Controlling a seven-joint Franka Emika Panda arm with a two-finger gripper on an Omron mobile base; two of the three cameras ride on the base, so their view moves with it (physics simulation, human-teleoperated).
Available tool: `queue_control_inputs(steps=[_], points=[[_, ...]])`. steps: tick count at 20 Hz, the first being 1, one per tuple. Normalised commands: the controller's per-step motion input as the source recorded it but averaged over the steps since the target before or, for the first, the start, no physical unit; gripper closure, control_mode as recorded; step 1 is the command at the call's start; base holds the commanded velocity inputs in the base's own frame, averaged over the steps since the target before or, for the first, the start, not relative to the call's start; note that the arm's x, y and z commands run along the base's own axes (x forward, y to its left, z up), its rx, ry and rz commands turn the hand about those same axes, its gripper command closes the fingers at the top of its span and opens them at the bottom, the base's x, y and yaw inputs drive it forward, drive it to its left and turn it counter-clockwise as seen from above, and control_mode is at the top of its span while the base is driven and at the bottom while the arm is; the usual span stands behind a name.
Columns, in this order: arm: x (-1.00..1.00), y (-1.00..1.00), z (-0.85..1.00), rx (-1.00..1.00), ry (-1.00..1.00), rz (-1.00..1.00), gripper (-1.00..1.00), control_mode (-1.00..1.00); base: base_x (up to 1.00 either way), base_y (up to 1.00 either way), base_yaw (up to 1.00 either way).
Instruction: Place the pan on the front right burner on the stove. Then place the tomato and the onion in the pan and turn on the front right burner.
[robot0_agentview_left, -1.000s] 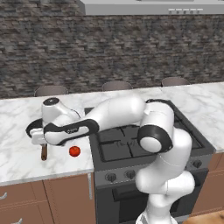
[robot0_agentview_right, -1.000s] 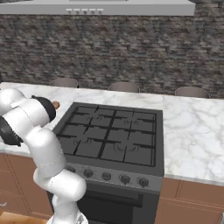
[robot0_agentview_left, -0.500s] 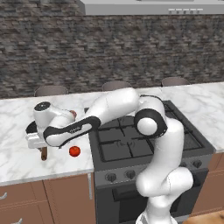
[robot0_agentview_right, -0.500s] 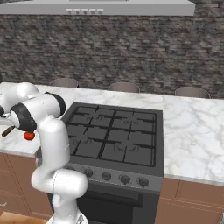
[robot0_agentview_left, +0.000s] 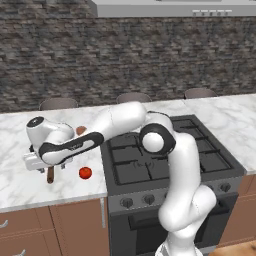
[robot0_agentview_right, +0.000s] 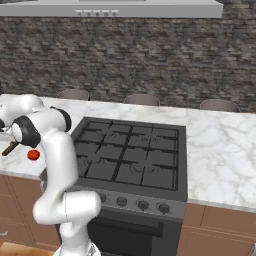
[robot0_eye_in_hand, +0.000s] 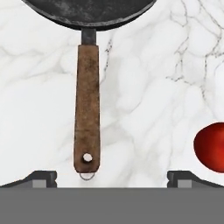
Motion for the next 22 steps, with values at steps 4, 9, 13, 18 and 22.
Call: queue_control_inputs(steps=[4,9,13,18,22], points=[[0.22,0.0,-0.22,0.0,0.03,0.0,-1.0,-1.0,0.0,0.0,0.0],[0.15,0.0,-0.3,0.0,0.03,0.0,-1.0,-1.0,0.0,0.0,0.0],[0.16,0.0,-0.31,0.0,0.02,0.0,-1.0,-1.0,0.0,0.0,0.0],[0.25,0.0,-0.23,0.0,0.01,0.0,-1.0,-1.0,0.0,0.0,0.0],[0.23,0.0,-0.27,0.0,0.03,0.0,-1.0,-1.0,0.0,0.0,0.0]])
